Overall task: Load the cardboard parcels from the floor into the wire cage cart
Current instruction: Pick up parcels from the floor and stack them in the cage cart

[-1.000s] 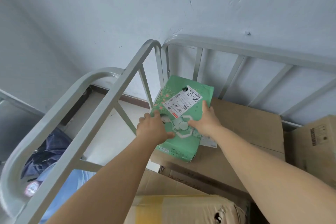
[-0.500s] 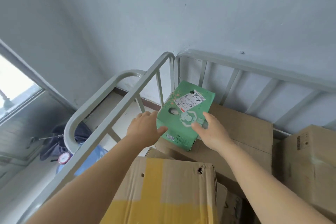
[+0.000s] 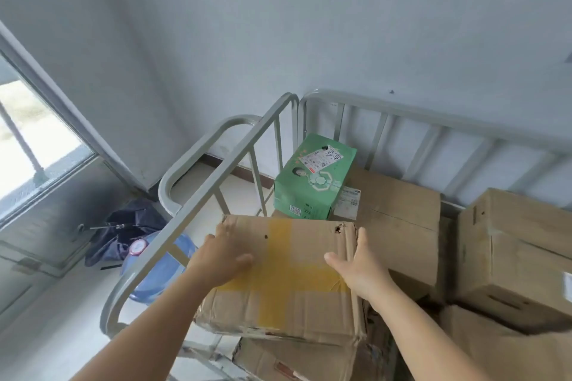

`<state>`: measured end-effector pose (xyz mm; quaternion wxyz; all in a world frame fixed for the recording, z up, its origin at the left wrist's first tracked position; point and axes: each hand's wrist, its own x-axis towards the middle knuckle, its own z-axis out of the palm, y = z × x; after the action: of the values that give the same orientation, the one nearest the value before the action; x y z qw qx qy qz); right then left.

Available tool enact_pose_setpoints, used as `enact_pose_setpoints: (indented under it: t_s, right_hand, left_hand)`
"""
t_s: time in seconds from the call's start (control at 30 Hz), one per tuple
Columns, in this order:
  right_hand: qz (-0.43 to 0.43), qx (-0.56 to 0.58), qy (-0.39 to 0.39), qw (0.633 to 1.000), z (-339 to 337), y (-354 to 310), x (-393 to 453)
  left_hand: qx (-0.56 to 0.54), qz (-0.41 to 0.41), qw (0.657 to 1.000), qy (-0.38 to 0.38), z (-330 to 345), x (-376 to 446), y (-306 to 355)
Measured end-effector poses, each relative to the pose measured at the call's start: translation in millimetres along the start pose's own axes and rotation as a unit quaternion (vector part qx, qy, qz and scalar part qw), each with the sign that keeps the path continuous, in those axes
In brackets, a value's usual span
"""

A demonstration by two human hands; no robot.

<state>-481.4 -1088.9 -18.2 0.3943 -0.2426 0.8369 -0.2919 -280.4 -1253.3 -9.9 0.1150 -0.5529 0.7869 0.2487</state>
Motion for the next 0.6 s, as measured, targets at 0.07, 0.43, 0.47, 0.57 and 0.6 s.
enact_pose_setpoints:
  t_s: [0.07,0.43,0.47,0.57,0.6]
  right_hand:
    - [0.029,-0.003,0.011,1.000,8.2,5.4,-7.0]
    - [0.093,0.014,0.090,0.992,-4.6,24.4,-37.0]
    - [0.096,0.019,0.101,0.990,-12.4,27.3,-39.0]
    - [0.102,0.035,0.134,0.985,-38.6,37.9,-41.2]
    - [0.106,0.040,0.144,0.983,-47.9,42.2,-40.5]
  left_hand:
    - [-0.023,-0.014,1.000,-0.002,3.4,0.6,-5.7]
    - [-0.069,0.036,0.997,-0.002,14.0,-7.4,17.0]
    - [-0.065,0.048,0.997,-0.003,13.9,-8.3,25.2]
    - [-0.063,0.084,0.994,-0.003,13.4,-8.2,56.2]
    - [-0.062,0.094,0.994,-0.004,13.2,-7.5,68.2]
